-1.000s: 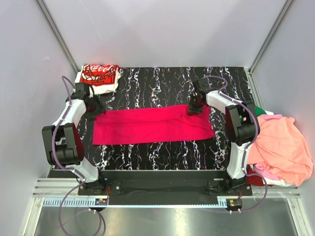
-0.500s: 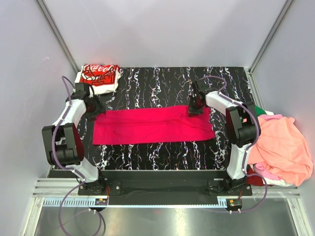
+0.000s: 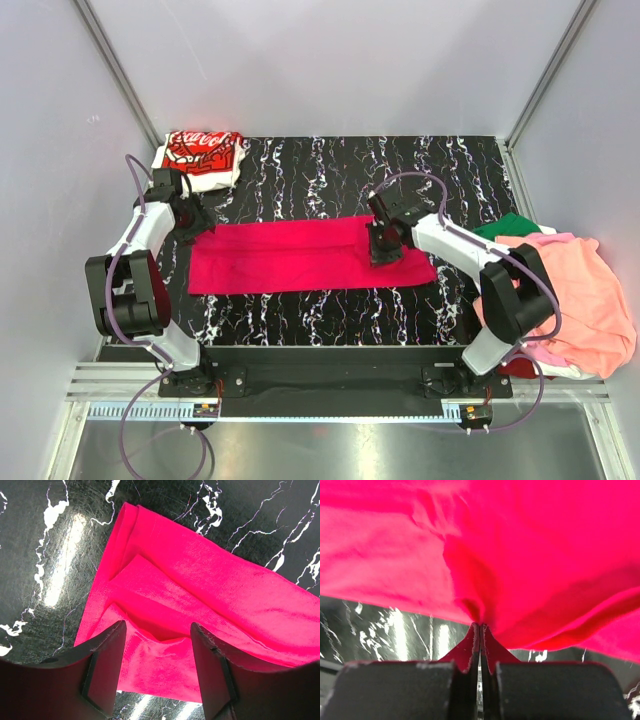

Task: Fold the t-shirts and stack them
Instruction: Fold the tshirt

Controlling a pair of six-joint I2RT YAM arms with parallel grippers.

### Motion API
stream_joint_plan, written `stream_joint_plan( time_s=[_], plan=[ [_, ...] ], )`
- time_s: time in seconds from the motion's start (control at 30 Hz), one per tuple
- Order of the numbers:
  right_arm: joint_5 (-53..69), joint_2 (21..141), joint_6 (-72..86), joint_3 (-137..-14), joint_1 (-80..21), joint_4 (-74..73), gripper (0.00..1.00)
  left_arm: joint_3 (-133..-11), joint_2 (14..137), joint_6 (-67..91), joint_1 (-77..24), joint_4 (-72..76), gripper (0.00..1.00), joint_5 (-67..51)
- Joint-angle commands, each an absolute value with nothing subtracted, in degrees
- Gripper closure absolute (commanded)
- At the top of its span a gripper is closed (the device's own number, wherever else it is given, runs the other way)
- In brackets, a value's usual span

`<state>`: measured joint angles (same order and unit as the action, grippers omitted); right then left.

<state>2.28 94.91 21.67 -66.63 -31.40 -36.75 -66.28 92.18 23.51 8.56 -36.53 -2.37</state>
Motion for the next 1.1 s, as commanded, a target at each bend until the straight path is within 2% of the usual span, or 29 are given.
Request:
stream_joint_plan(
  time_s=[0.0, 0.03, 0.1, 0.13, 0.17, 0.27, 0.33, 0.47, 0.73, 0.87, 1.07],
  plan=[
    [0.4, 91.1, 24.2, -64.6, -32.5, -39.5, 0.94, -68.2, 89.6, 22.7, 8.4, -35.7, 0.41, -2.5],
    [0.4, 89.7, 24.3, -64.4, -33.0, -40.2, 0.83, -68.2, 89.6, 22.6, 8.4, -35.7, 0.41, -2.4],
    [1.1, 88.2, 24.5, -64.9, -33.1, -41.0, 0.73, -68.2, 89.7, 22.6, 8.4, -35.7, 0.41, -2.3],
    [1.1, 86.8, 24.5, -65.9, -33.2, -42.3, 0.63, -68.2, 89.7, 22.6, 8.3, -35.6, 0.41, -2.1],
    [0.7, 86.2, 24.3, -66.7, -33.2, -43.0, 0.49, -68.2, 89.7, 22.6, 8.4, -35.6, 0.41, -2.0],
    [0.3, 84.5, 23.7, -70.2, -33.2, -44.8, 0.28, -68.3, 89.7, 22.6, 8.4, -35.8, 0.41, -1.7],
    [-2.5, 84.6, 22.4, -72.9, -33.1, -45.1, 0.27, -68.2, 89.8, 22.6, 8.3, -35.8, 0.41, -1.5],
    [-7.1, 88.9, 20.7, -77.2, -31.4, -46.9, 0.33, -67.9, 89.7, 22.6, 8.2, -35.8, 0.41, -1.1],
    [1.4, 92.6, 22.7, -70.6, -22.2, -41.8, 0.34, -67.7, 89.7, 22.1, 6.3, -35.9, 0.41, -0.1],
    [4.0, 92.9, 24.3, -66.4, -20.9, -39.8, 0.33, -68.4, 91.8, 21.8, 3.4, -36.6, 0.40, -0.1],
    [6.9, 100.0, 27.2, -64.9, -20.9, -37.6, 0.30, -71.1, 98.5, 21.9, 0.4, -38.8, 0.38, -0.2]
  ],
)
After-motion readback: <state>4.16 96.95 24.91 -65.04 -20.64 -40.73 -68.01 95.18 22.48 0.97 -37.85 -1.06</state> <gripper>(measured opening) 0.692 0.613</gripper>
